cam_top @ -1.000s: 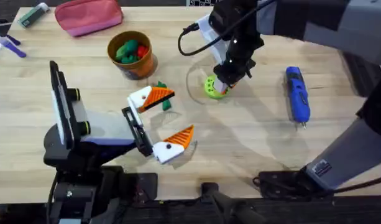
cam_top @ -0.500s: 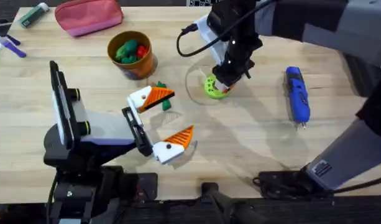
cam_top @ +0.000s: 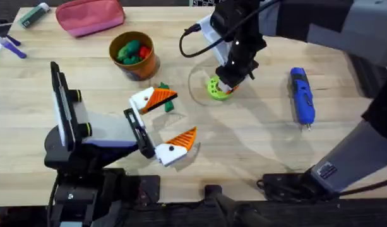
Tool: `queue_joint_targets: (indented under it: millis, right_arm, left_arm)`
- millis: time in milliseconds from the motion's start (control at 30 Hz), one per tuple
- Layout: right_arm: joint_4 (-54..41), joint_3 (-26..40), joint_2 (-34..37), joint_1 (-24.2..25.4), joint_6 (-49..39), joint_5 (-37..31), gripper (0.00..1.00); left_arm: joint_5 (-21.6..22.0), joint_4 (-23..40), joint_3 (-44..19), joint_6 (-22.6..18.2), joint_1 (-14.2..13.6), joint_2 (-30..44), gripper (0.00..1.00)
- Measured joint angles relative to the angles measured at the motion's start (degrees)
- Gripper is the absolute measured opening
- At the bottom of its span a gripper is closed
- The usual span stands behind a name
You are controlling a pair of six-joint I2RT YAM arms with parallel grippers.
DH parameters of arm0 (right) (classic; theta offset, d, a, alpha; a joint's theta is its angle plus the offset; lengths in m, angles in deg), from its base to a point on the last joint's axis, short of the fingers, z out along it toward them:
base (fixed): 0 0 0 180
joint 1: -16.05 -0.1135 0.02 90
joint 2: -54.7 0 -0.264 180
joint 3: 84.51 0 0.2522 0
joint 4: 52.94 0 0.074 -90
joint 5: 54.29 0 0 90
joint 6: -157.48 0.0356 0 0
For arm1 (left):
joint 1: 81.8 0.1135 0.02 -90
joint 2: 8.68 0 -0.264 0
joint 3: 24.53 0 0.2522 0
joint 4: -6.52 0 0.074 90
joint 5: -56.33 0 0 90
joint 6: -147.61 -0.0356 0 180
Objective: Pick up the gripper from the table and insert it into the empty holder that is missing its gripper. Then pick up a screw, insert it into the mounting hole, and use the screwdriver to tighten it. Finally, clean up the table by picking up the vegetable and placing it into the bucket.
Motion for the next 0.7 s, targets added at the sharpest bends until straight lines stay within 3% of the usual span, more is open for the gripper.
queue_joint_targets:
  millis: [333, 700]
  right_arm:
    - [0.6, 0.0, -1.1, 0.0, 0.4, -0.2, 0.007]
    - [0.4, 1.2, -13.9, 0.0, 0.6, -0.2, 0.007]
  left_arm:
    - [0.0, 0.0, 0.0, 0.0, 0.0, 0.0, 0.985]
    - [0.0, 0.0, 0.0, 0.0, 0.0, 0.0, 0.985]
